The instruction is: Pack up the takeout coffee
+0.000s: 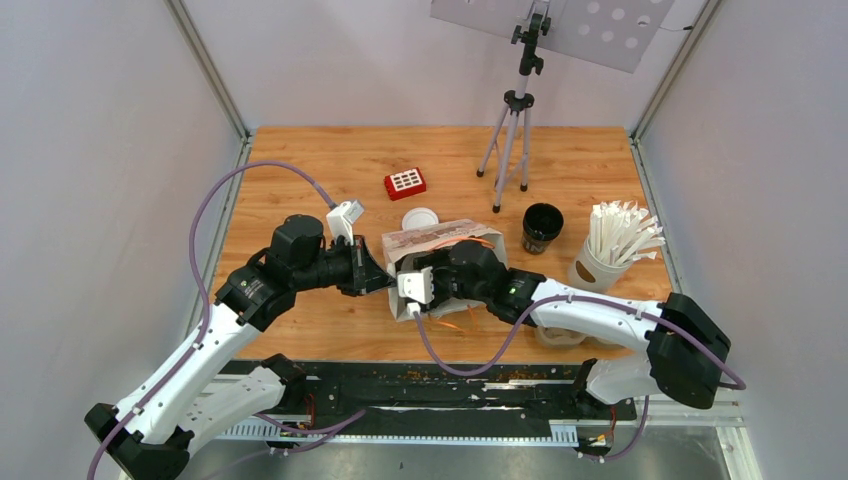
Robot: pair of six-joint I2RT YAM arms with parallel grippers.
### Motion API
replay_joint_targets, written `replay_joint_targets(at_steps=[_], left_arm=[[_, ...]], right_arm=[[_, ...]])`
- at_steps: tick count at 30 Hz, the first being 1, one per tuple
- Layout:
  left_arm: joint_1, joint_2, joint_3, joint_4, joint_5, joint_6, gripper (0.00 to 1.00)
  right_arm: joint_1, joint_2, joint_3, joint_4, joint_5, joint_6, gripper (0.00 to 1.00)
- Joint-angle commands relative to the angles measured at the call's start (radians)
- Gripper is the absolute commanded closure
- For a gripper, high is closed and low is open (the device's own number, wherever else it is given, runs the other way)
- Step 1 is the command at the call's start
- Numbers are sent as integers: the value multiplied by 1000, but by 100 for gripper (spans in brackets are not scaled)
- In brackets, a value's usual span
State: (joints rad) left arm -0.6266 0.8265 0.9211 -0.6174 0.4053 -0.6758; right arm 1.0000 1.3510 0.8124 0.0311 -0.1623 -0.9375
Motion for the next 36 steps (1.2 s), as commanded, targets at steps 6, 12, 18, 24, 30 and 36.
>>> replay_joint_targets(at_steps=[6,12,18,24,30,36], left_arm=[[-3,-21,7,6,-4,2,100],[-3,-24,12,-7,-5,5,100],[-4,-33,12,-16,-12,2,100],[-3,-41,-1,-6,-16,-12,100],[-4,-33,2,-1,-9,-17,100],[-3,-33,1,8,-9,-25,100]], right_arm=[[-4,12,5,36,-69,72,74],[-4,56,24,76,-61,94,80],[-5,86,25,135,-13,101,84],[-4,104,23,174,13,115,86],[-4,120,23,210,27,122,86],[-4,145,39,228,13,139,86]])
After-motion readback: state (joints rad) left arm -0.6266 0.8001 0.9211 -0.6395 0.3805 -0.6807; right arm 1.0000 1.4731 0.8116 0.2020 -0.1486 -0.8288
